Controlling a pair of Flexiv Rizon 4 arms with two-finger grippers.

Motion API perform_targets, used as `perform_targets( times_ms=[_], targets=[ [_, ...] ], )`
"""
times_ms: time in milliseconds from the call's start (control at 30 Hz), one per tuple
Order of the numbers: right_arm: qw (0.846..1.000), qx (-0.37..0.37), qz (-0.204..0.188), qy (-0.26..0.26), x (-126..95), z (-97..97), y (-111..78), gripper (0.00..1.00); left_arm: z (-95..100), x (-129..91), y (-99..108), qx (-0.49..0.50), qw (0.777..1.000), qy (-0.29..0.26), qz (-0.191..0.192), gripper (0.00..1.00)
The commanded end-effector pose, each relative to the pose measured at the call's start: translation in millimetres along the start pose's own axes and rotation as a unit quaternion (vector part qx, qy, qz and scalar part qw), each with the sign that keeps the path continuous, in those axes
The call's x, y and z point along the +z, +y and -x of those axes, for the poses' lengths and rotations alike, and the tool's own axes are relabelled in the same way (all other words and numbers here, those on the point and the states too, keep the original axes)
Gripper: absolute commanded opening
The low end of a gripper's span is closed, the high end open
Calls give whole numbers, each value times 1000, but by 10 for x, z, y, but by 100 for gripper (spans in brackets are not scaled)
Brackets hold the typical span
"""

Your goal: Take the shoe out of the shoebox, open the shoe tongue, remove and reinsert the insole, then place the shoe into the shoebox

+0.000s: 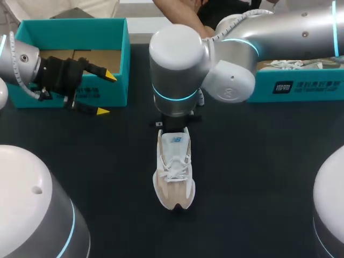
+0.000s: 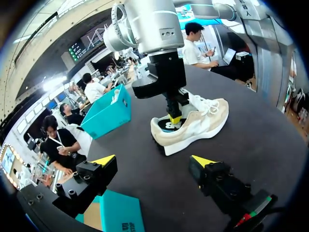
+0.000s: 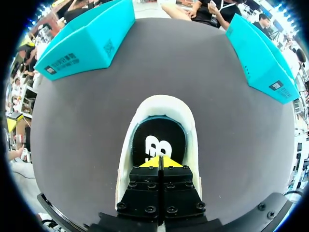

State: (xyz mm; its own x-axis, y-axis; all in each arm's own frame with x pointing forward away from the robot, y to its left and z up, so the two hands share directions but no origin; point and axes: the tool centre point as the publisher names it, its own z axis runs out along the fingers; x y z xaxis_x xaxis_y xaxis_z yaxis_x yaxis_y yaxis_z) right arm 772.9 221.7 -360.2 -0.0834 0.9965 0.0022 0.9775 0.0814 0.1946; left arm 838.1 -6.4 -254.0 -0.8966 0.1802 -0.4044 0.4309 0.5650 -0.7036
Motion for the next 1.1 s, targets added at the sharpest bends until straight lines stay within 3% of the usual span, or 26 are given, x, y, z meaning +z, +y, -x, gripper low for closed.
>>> perform_targets(
  times_ms=[33, 200, 300, 533, 733, 967, 1100],
  targets=[
    [1000, 5, -10, 12, 167, 52, 13, 0, -8, -3, -9, 0, 1000, 0, 2, 100],
    [1000, -1, -30, 1, 354, -7, -21, 0, -8, -3, -9, 0, 1000, 0, 2, 100],
    [1000, -1, -30, -7, 347, -18, -22, 0, -8, -3, -9, 0, 1000, 0, 2, 100],
    [1000, 0, 12, -19, 114, 7, 138, 0, -8, -3, -9, 0, 1000, 0, 2, 100],
    [999, -18, 15, -21, 318, -96, 250, 0, -8, -3, -9, 0, 1000, 0, 2, 100],
    [999, -22, -4, -26, 520, -117, 182, 0, -8, -3, -9, 0, 1000, 0, 2, 100],
    [999, -12, -12, -35, 371, -66, 122, 0, -8, -3, -9, 0, 1000, 0, 2, 100]
  ],
)
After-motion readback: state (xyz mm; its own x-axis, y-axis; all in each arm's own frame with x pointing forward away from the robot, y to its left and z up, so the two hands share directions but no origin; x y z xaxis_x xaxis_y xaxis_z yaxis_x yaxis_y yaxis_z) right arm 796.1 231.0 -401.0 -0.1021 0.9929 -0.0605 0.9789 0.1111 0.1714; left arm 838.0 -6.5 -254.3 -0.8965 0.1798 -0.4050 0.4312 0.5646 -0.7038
